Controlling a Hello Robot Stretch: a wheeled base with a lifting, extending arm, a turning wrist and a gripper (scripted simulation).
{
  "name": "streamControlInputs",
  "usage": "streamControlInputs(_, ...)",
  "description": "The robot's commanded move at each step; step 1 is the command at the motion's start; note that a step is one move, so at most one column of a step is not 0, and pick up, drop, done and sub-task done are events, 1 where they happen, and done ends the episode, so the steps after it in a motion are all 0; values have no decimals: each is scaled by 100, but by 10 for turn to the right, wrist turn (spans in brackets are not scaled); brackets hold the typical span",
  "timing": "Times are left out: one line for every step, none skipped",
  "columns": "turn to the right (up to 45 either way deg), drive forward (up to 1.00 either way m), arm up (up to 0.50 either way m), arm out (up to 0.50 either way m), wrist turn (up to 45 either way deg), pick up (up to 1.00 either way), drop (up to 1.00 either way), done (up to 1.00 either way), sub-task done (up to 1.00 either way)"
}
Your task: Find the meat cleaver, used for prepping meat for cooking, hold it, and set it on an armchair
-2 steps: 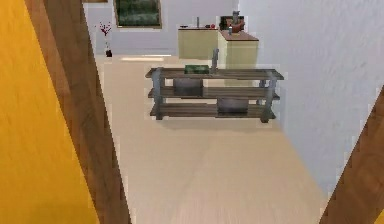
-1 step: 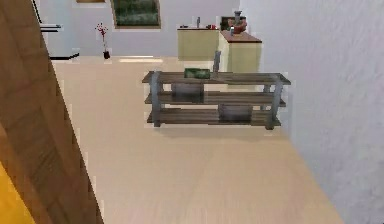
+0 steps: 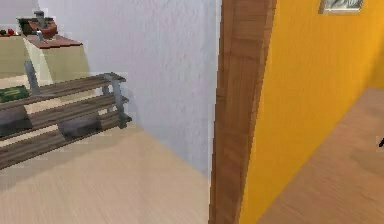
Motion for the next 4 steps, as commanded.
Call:
streamControlInputs(0, 20, 0, 0, 0, 0, 0, 0, 0)
streamControlInputs(-420, 0, 0, 0, 0, 0, 0, 0, 0)
streamControlInputs(0, 100, 0, 0, 0, 0, 0, 0, 0)
streamControlInputs(-60, 0, 0, 0, 0, 0, 0, 0, 0)
